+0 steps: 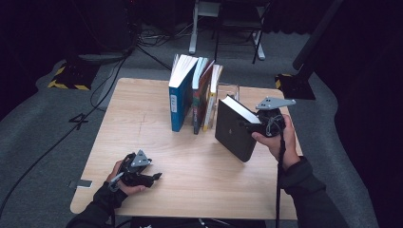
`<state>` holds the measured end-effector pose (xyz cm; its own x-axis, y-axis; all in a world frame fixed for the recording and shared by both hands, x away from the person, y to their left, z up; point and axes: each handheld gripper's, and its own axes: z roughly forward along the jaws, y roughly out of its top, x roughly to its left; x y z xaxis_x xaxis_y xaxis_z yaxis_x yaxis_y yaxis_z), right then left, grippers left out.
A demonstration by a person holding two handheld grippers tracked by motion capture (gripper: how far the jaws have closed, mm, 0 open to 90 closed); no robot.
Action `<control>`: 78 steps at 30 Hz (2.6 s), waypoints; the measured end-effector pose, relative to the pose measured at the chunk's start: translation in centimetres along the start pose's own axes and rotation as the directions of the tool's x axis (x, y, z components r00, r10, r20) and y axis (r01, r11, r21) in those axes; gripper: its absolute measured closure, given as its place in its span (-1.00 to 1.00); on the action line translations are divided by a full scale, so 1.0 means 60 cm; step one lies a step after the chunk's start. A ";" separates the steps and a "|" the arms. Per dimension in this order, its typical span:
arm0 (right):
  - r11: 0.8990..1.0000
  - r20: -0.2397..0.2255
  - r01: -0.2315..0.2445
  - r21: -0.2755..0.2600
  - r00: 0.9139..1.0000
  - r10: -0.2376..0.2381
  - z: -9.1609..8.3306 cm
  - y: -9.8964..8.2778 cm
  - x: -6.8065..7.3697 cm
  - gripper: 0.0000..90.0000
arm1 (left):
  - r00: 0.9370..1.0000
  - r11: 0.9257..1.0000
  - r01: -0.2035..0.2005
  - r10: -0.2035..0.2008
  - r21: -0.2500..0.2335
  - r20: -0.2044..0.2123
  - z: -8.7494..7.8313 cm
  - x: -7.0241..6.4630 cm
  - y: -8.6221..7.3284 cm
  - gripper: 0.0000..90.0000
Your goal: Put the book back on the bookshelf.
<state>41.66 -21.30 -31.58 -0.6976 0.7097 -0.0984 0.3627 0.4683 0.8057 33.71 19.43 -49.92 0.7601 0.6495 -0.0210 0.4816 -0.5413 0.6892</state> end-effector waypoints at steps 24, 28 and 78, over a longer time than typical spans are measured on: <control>0.991 0.146 -0.116 -0.072 0.981 0.126 0.060 0.040 -0.018 0.18 | 1.000 1.000 0.005 -0.005 -0.006 0.022 0.006 -0.005 0.001 -0.30; 0.988 0.177 -0.129 -0.086 0.974 0.143 0.073 0.044 -0.019 0.18 | 1.000 1.000 -0.002 0.002 -0.010 0.020 0.007 -0.004 0.001 -0.31; 0.981 0.101 -0.195 0.022 0.976 0.192 0.110 0.010 -0.051 -0.06 | 0.999 0.999 -0.032 0.032 -0.002 0.029 0.010 -0.012 0.003 -0.34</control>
<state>48.08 -19.75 -34.66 -0.5490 0.8358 -0.0007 0.5053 0.3326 0.7963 33.51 18.55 -50.19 0.7875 0.6160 -0.0199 0.4560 -0.5607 0.6912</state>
